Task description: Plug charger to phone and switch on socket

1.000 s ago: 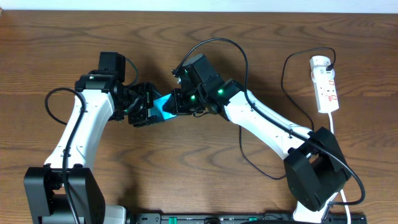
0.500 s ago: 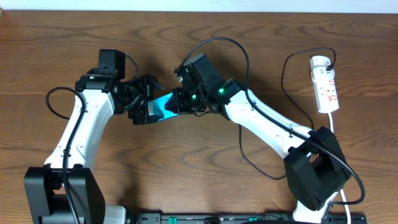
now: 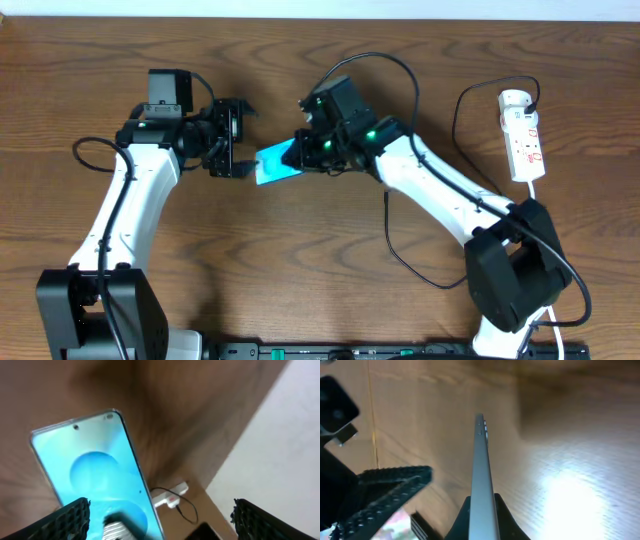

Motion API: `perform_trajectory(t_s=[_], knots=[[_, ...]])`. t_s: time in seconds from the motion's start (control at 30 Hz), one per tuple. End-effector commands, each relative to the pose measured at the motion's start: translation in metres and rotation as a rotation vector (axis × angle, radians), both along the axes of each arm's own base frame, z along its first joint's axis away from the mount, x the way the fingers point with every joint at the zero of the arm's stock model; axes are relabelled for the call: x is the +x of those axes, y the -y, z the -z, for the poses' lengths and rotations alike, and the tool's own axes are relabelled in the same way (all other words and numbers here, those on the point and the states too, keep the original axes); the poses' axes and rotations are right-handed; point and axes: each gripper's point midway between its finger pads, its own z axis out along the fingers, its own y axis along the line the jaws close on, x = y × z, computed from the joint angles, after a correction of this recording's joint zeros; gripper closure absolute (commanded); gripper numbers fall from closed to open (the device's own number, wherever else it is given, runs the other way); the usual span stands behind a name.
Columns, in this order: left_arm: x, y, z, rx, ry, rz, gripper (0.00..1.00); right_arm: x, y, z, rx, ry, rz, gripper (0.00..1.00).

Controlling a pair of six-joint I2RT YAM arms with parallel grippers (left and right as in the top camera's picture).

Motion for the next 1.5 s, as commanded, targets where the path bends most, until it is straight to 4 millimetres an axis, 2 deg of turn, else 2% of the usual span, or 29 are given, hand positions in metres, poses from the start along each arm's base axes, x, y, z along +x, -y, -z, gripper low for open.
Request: perform_trajectory(t_s=[0.0, 0.13, 0.3, 0.47, 0.57, 0.73, 0.87, 1.13, 1.47], knots=[[0.014, 0.002, -0.022, -0.040, 0.163, 0.109, 0.10, 0.031, 0.023, -0.012, 0.040, -0.021, 0.114, 0.99], [0.022, 0.007, -0.036, -0.068, 0.258, 0.160, 0.09, 0.057, 0.043, -0.019, 0.086, -0.056, 0.241, 0.99], [0.030, 0.009, -0.046, -0.061, 0.345, 0.196, 0.09, 0.083, 0.055, -0.032, 0.181, -0.139, 0.417, 0.99], [0.038, 0.011, -0.055, -0.062, 0.409, 0.208, 0.09, 0.105, 0.047, -0.060, 0.340, -0.181, 0.534, 0.99], [0.045, 0.013, -0.065, -0.069, 0.473, 0.220, 0.09, 0.111, 0.039, -0.075, 0.427, -0.235, 0.597, 0.99], [0.053, 0.013, -0.076, -0.064, 0.539, 0.223, 0.09, 0.114, 0.022, -0.101, 0.553, -0.266, 0.610, 0.98], [0.057, 0.012, -0.079, -0.057, 0.564, 0.221, 0.09, 0.109, 0.006, -0.115, 0.617, -0.300, 0.601, 0.98], [0.067, 0.009, -0.089, -0.036, 0.624, 0.197, 0.09, 0.088, -0.025, -0.123, 0.643, -0.325, 0.554, 0.99], [0.074, 0.005, -0.094, -0.017, 0.651, 0.171, 0.09, 0.087, -0.031, -0.134, 0.690, -0.325, 0.554, 0.99]])
